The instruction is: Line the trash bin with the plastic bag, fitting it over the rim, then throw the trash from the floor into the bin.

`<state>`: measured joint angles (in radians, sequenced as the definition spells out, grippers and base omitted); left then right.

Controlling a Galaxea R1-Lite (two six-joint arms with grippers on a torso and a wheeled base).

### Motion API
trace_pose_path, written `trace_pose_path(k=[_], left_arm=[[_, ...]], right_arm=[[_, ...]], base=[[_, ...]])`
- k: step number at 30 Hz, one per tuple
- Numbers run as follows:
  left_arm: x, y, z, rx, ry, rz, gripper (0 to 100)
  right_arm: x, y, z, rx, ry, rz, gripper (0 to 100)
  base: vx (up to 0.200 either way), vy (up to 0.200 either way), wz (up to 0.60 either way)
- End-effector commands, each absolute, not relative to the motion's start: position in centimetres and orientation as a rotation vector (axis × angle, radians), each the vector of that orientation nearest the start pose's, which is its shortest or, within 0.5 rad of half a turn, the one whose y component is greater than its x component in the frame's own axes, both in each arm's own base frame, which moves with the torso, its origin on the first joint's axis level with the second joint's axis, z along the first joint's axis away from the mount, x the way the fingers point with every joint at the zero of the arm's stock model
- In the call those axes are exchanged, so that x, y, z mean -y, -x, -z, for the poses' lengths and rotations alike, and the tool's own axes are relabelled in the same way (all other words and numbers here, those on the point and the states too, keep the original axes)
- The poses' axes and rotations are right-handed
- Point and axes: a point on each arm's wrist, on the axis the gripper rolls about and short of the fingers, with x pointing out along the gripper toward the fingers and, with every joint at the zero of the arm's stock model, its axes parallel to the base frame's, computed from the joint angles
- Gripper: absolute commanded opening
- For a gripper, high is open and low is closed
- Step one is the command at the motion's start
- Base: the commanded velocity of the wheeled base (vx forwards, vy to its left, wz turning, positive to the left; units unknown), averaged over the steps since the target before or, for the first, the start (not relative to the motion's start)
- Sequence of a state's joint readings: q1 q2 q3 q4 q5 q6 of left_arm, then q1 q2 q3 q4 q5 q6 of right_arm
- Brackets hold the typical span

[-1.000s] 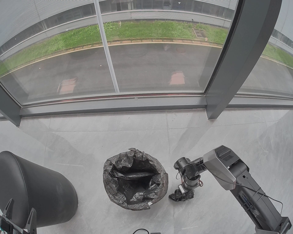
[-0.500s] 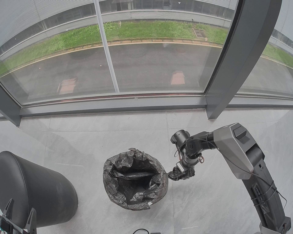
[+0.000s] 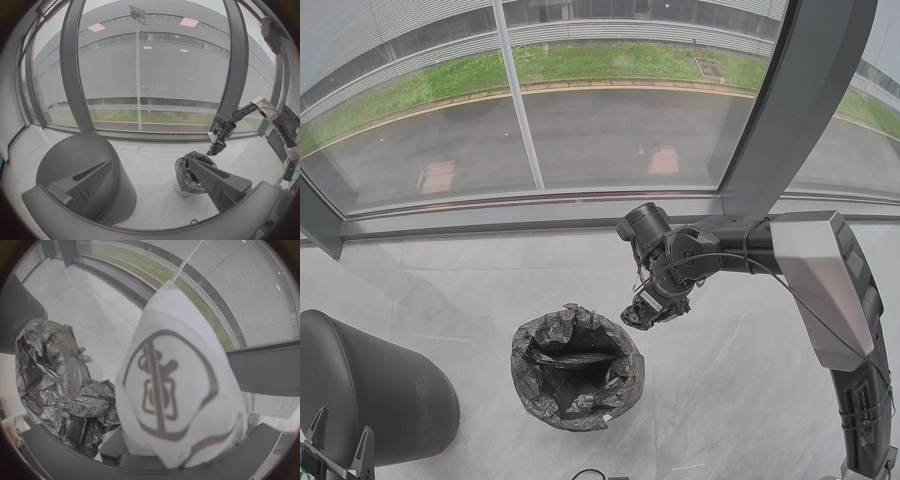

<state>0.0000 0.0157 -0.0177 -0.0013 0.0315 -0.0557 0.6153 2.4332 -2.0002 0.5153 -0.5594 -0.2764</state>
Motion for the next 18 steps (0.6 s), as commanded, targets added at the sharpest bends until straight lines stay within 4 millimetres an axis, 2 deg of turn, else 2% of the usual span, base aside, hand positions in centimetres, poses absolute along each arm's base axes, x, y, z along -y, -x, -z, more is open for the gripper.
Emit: trace_pose_path(k=[1,7,10,11,12,15,16,17,18], left_arm=[[-0.1,2.3,-7.6,0.002,0.055,-0.032,100],[-0.1,2.3,-7.6,0.002,0.057,-0.032,100],[-0.1,2.3,-7.6,0.002,0.057,-0.032,100],[-0.1,2.3,-7.6,0.002,0.055,-0.032,100],[-0.1,2.3,-7.6,0.002,0.057,-0.032,100],[-0.1,2.3,-7.6,0.002,0.057,-0.032,100],[-0.1,2.3,-7.6,0.002,0.057,-0.032,100],[-0.1,2.3,-7.6,0.002,0.057,-0.032,100],[-0.1,2.3,-7.6,0.002,0.057,-0.032,100]], right_arm=[[-29.5,-35.4,-16.3,-0.65,0.804,-0.261,0],[-32.6,-31.8,-17.5,-0.592,0.823,-0.35,0],[-33.2,-31.2,-17.5,-0.587,0.829,-0.369,0],[-34.6,-29.9,-17.1,-0.579,0.834,-0.401,0],[-35.1,-29.4,-16.8,-0.579,0.835,-0.417,0],[-36.0,-28.8,-16.0,-0.584,0.853,-0.438,0],[-36.8,-28.4,-14.8,-0.596,0.876,-0.454,0],[-36.8,-28.4,-14.8,-0.596,0.876,-0.454,0],[-37.4,-28.0,-13.9,-0.605,0.892,-0.468,0]], base=[[0.0,0.0,0.0],[0.0,0.0,0.0],[0.0,0.0,0.0],[0.0,0.0,0.0],[0.0,0.0,0.0],[0.0,0.0,0.0],[0.0,0.0,0.0],[0.0,0.0,0.0],[0.0,0.0,0.0]])
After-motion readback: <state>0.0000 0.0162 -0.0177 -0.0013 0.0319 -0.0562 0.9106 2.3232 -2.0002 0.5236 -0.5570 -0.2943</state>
